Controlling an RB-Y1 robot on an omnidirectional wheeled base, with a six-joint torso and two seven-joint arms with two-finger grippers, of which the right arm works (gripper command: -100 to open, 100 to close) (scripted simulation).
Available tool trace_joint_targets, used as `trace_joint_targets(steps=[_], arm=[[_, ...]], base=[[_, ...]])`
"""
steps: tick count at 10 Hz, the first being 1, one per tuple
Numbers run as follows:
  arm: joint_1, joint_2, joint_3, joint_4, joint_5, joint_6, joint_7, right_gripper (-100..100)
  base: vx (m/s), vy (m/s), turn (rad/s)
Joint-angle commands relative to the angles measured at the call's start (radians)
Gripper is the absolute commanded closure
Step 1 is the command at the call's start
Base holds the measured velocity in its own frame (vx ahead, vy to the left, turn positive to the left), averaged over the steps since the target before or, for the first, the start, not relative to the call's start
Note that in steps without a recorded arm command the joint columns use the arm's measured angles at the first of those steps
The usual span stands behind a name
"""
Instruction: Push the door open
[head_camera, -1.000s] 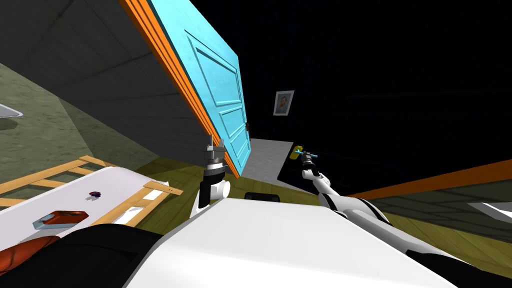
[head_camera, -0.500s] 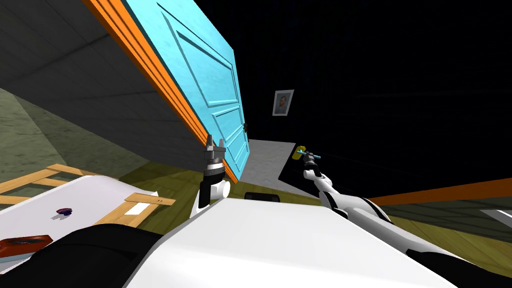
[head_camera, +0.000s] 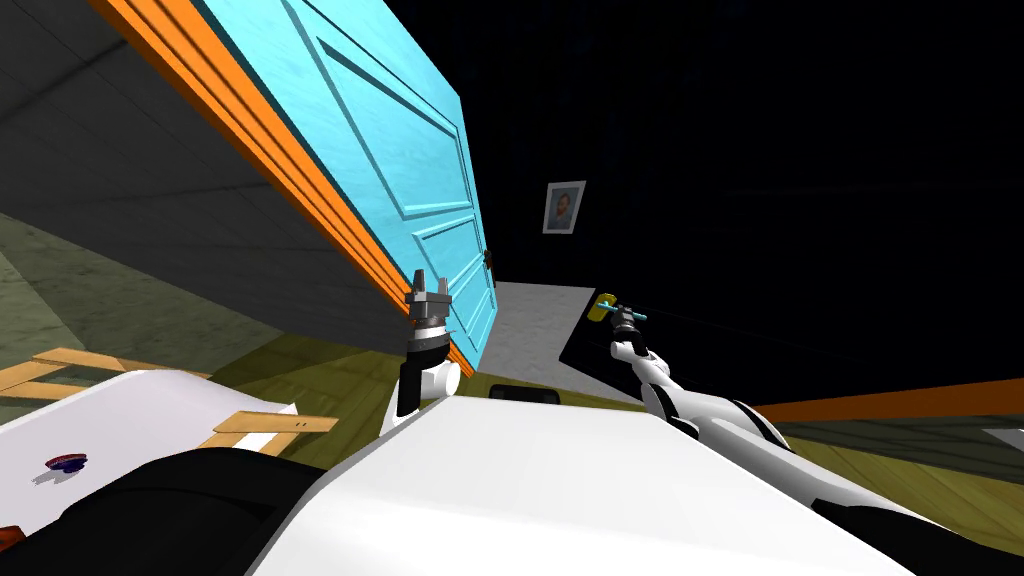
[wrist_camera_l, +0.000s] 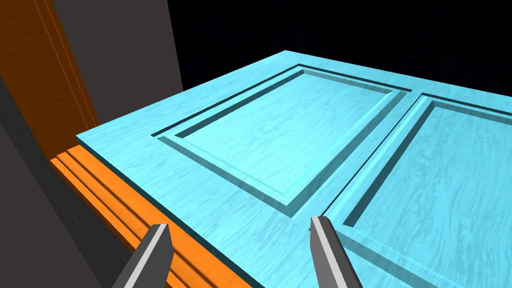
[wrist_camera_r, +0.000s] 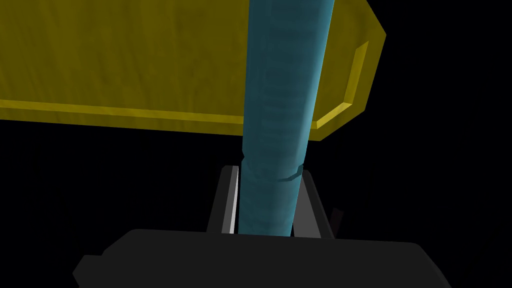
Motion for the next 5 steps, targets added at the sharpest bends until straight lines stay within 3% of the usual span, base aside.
trace_joint_targets(steps=[1,2,3,5], arm=[[0.015,-0.006,-0.021,-0.036,-0.007,0.019,0.016,100],[0.015,-0.006,-0.021,-0.036,-0.007,0.019,0.016,100],[0.017,-0.011,-0.042,-0.029,-0.015,0.018,0.027,100],[0.018,-0.015,-0.056,-0.024,-0.02,0.017,0.034,100]], base=[[0.126,0.033,-0.047],[0.054,-0.002,-0.011],[0.146,0.024,-0.075],[0.146,0.061,-0.073]])
